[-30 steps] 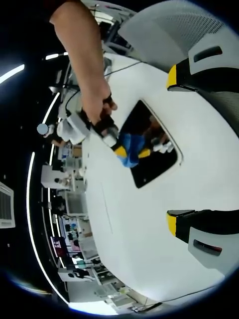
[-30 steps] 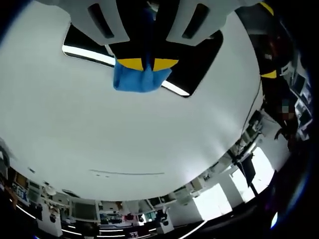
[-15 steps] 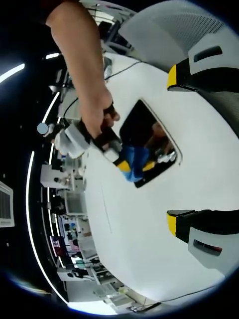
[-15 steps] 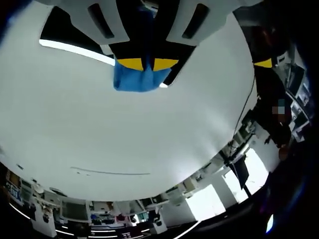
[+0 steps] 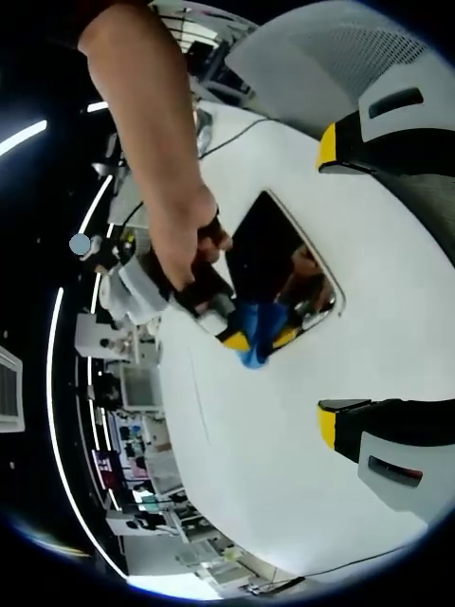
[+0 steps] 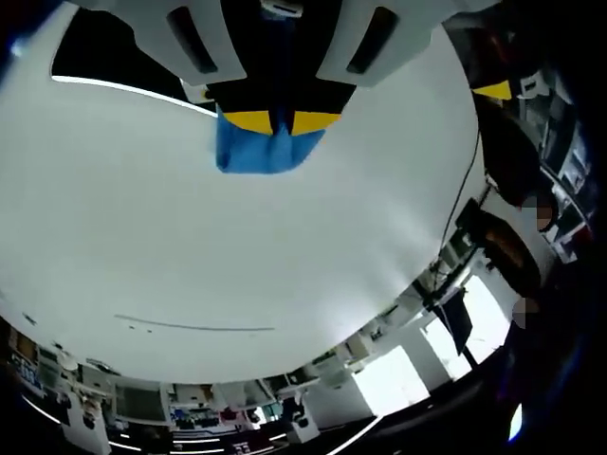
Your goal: Wipe the mirror surface with the cleaning cloth until all visible marks leave the cleaned area.
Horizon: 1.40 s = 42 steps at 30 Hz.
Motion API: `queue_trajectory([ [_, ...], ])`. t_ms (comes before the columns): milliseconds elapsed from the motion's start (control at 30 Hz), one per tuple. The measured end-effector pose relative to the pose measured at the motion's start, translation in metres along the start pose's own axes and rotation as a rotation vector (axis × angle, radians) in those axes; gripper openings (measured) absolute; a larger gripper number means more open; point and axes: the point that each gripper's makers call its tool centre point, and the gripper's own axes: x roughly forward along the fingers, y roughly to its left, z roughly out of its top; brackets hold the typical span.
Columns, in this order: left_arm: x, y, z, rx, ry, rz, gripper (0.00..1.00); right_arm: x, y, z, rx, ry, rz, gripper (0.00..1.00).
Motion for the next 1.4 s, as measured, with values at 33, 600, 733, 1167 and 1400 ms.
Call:
queue_trajectory([
  [33,0.0,0.0,0.0,0.001,0.001,0.0,0.99,0.0,0.0,0.0,-0.005,-0.001,0.001,0.0],
  [600,0.0,0.002,0.001,-0.001,-0.006,0.008,0.99,-0.002,0.007,-0.012,-0.065,0.008,-0.005,0.0],
  [733,0.0,0.002,0.002,0.0,-0.007,0.008,0.99,-0.006,0.011,-0.018,-0.076,0.005,-0.003,0.0],
  [1167,0.0,0.001,0.001,0.006,-0.003,0.006,0.99,-0.016,0.02,-0.031,-0.096,0.013,0.008,0.0],
  [1400,-0.001,0.0,0.002,0.008,-0.002,0.005,0.99,-0.021,0.028,-0.04,-0.124,0.016,0.011,0.0],
])
